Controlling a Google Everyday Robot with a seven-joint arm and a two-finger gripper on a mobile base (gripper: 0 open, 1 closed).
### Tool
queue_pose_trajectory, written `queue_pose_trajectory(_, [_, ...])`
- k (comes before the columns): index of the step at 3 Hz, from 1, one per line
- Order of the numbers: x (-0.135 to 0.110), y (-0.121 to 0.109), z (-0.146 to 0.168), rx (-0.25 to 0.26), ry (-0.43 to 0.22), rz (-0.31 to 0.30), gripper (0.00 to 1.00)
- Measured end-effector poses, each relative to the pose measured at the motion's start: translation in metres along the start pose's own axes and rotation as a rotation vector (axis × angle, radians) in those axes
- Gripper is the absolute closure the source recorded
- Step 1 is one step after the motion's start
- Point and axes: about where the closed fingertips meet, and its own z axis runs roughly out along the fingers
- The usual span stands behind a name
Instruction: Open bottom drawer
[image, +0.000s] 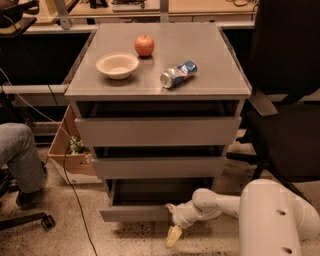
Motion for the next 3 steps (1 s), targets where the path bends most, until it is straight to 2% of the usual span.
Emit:
queue_pose_trajectory(1, [0.004,-0.002,-0.031,0.061,0.004,0.003,0.04])
queue_pose_trajectory(2, [0.01,-0.01,-0.056,0.115,0.01,0.007,0.27])
queue_pose_trajectory(3, [0.019,-0.031,-0.088,0.203,-0.003,0.013,0.5])
